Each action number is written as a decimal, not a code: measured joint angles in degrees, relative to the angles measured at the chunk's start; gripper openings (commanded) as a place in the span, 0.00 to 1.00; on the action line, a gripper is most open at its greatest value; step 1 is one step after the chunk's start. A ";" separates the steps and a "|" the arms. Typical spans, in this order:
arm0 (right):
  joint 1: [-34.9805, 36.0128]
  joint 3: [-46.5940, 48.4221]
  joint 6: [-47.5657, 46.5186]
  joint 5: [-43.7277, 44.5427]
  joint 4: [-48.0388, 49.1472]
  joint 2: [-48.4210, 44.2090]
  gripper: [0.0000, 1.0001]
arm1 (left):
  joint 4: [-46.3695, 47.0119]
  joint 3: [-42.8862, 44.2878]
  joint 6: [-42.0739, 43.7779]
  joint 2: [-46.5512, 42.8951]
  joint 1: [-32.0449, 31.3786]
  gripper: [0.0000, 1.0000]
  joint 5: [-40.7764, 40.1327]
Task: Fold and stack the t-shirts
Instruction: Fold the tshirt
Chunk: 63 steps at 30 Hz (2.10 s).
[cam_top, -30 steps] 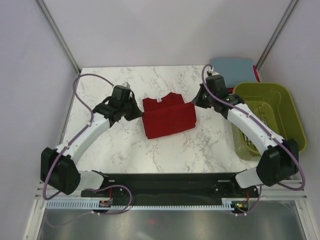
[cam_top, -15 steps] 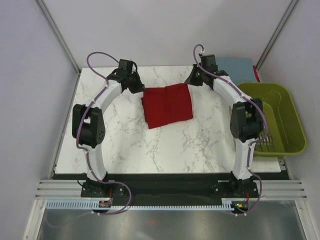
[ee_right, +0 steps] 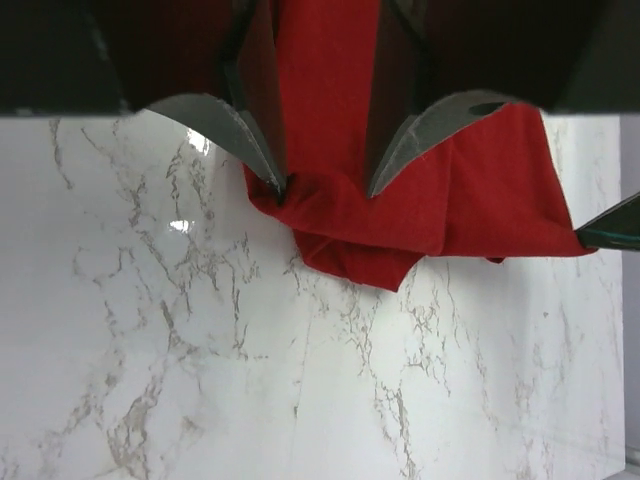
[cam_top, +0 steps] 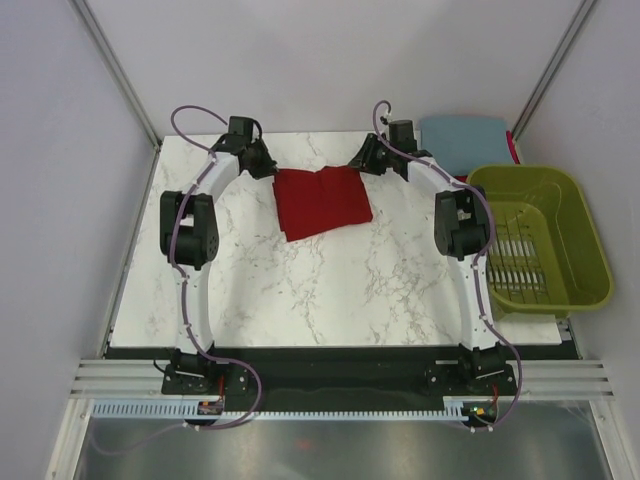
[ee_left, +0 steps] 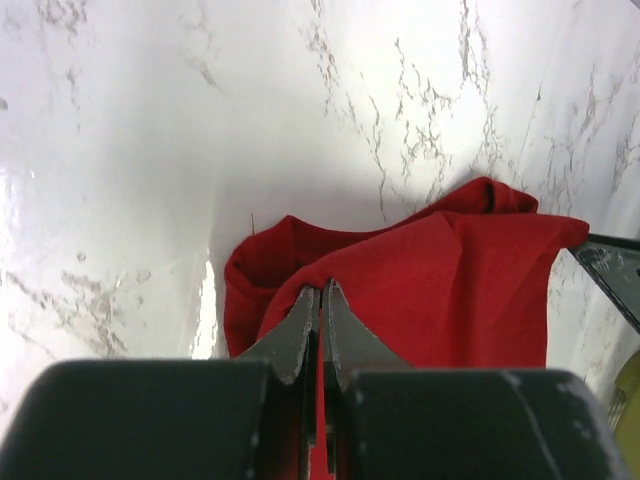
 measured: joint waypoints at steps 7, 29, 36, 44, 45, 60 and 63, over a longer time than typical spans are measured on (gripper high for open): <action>-0.90 -5.95 -2.34 -1.60 1.86 -3.17 0.59 | 0.61 4.15 1.29 4.09 2.45 0.02 2.51; 2.69 -31.04 -5.20 -12.74 13.81 -13.38 0.56 | 2.10 5.60 3.23 9.51 9.84 0.02 8.37; 2.89 -34.03 -4.83 -12.52 14.73 -14.84 0.51 | 0.24 8.50 6.32 10.73 10.82 0.17 10.71; 2.99 -37.35 -4.74 -10.93 13.66 -18.73 0.57 | -4.90 9.40 9.62 9.81 11.65 0.45 11.19; 3.13 -37.59 -4.74 -10.84 13.51 -19.17 0.57 | -6.23 9.40 9.94 9.29 11.76 0.44 11.06; 5.38 -33.88 -6.97 -10.34 10.88 -20.81 0.58 | -7.23 -23.78 10.95 -18.27 5.42 0.49 10.03; 5.35 -33.35 -7.91 -9.94 10.38 -20.81 0.58 | -6.56 -28.52 10.93 -18.12 2.93 0.50 10.25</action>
